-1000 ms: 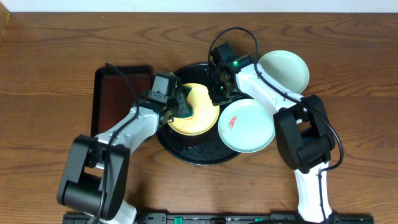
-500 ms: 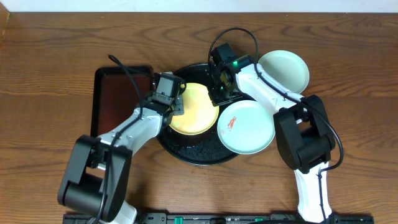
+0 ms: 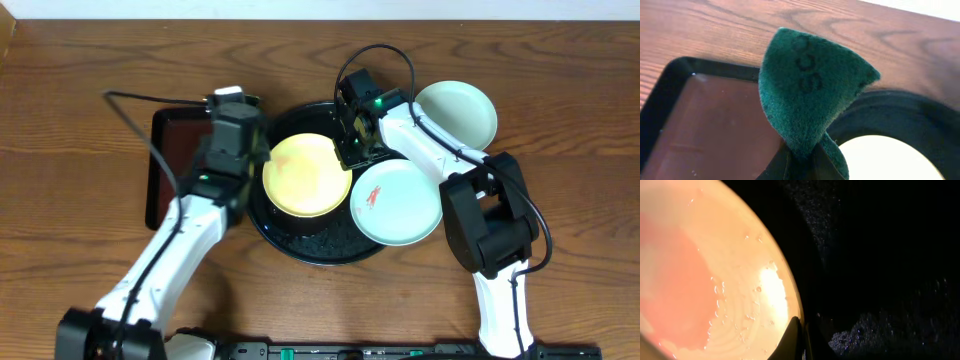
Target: Clean dirty plates on tray and stack at the side
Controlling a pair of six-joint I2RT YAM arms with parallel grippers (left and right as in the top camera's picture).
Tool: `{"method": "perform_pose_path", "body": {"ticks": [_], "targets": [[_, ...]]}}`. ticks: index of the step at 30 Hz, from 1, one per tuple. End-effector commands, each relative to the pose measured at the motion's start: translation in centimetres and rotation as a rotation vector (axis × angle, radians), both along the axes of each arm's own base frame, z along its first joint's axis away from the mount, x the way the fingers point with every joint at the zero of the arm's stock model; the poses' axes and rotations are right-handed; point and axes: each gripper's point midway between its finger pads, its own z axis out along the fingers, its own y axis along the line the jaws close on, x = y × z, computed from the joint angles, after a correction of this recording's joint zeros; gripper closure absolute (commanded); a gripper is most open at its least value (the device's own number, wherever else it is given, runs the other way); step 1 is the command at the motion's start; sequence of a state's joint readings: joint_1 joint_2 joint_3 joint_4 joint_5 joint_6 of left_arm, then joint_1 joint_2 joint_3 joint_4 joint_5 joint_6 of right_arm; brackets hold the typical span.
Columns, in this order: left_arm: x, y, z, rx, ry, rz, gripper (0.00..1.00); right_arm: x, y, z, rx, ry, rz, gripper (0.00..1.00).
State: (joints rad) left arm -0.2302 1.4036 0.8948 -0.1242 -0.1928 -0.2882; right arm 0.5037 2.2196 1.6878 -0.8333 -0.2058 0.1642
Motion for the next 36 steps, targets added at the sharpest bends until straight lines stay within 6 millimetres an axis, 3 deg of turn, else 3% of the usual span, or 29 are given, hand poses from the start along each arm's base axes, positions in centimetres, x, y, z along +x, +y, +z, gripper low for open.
{"method": "perform_pose_path", "body": {"ticks": [1, 3, 5, 10, 18, 22, 27, 36], "targets": [[-0.4, 1.3, 0.0, -0.201, 0.03, -0.015, 0.93, 0.8, 1.3, 2.8, 0.025, -0.091, 0.041, 0.99], [-0.7, 3.4, -0.6, -0.239, 0.06, 0.022, 0.92, 1.4, 1.1, 4.6, 0.016, -0.148, 0.051, 0.99], [-1.8, 7.3, -1.8, -0.255, 0.112, 0.129, 0.93, 2.4, 0.0, 7.2, -0.057, -0.257, 0.034, 0.99], [-3.0, 10.5, -2.6, -0.263, 0.148, 0.223, 0.93, 3.2, -1.0, 11.5, -0.189, -0.444, 0.064, 0.99], [-2.3, 10.9, -3.3, -0.248, 0.148, 0.217, 0.93, 3.3, -1.4, 21.4, -0.515, -0.843, 0.119, 0.99], [-2.0, 11.0, -5.4, -0.245, 0.197, 0.216, 0.93, 2.0, -0.5, 25.6, -0.682, -1.001, 0.152, 0.99], [-2.3, 10.9, -8.3, -0.252, 0.276, 0.224, 0.93, -0.6, 1.9, 27.8, -0.86, -1.083, 0.305, 0.99], [-2.4, 10.9, -8.5, -0.253, 0.286, 0.225, 0.92, -2.3, 3.9, 29.9, -0.933, -1.165, 0.339, 0.99]]}}
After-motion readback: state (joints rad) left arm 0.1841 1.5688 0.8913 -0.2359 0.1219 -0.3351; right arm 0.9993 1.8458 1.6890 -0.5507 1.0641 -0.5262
